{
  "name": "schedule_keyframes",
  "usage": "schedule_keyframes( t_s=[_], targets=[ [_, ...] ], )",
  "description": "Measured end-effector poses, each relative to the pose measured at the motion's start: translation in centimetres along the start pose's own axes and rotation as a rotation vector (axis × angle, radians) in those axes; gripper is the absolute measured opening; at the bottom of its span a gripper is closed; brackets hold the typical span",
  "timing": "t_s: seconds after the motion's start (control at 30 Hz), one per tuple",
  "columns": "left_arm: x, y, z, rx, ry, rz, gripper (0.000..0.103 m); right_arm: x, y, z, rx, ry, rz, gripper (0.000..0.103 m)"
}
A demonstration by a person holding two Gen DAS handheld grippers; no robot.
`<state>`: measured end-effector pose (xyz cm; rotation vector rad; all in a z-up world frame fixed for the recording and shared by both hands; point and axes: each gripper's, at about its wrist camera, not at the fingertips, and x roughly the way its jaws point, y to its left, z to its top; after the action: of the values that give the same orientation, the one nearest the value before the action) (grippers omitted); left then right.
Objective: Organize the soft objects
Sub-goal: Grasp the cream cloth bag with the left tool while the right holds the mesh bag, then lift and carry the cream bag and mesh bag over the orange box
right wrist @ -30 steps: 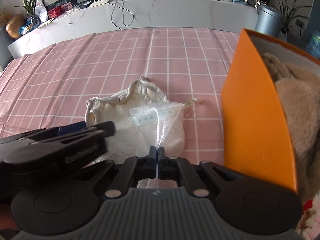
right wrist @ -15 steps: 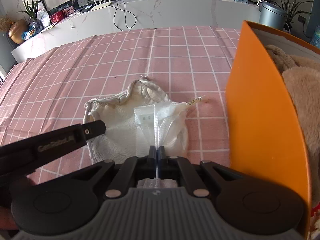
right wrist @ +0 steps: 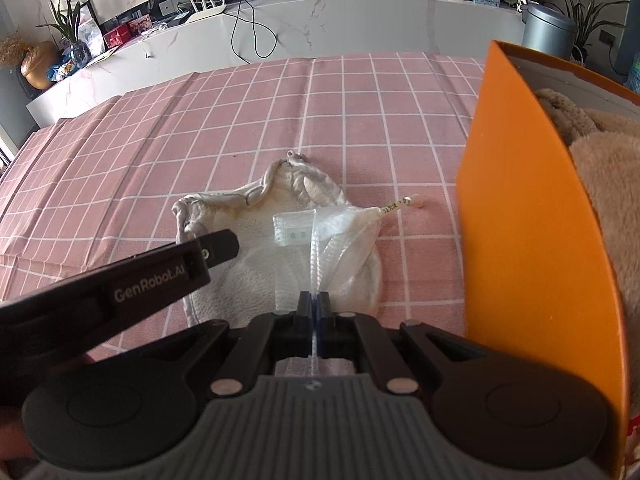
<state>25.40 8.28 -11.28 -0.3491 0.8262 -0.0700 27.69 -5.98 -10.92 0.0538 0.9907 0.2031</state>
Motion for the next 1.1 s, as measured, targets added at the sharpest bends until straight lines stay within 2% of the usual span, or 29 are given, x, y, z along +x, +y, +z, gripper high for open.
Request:
schedule_keyframes(
  t_s=[0.13,0.23,0.47,0.87,1.1],
  targets=[
    [-0.1,-1.0,-0.1,0.028,-0.006,0.070,0.009,-0.1,0.2,-0.1,-0.018,-0.002,0.002,0.000],
    [-1.1,-1.0,-0.3,0.027,-0.020,0.073,0.005,-0.6,0.2,-0.2,-0.036,-0.012,0.010,0.000],
    [-5.5,-0.6,-0.2,0.039,-0.103,0.094,0.004,-3.4,1.1,-0.5,-0.087,-0.064,0.043,0.000],
    [-12.3,-1.9,0.4,0.102,-0.204,0.106,0.004,-13.9,-0.2,-2.0,-0.121,-0.265,0.071,0.000],
    [-17.1,-4.0,0.5,0.134,-0.285,0.057,0.004,-20.4,-2.2,-3.4,-0.112,-0.380,0.072,0.000]
  ],
)
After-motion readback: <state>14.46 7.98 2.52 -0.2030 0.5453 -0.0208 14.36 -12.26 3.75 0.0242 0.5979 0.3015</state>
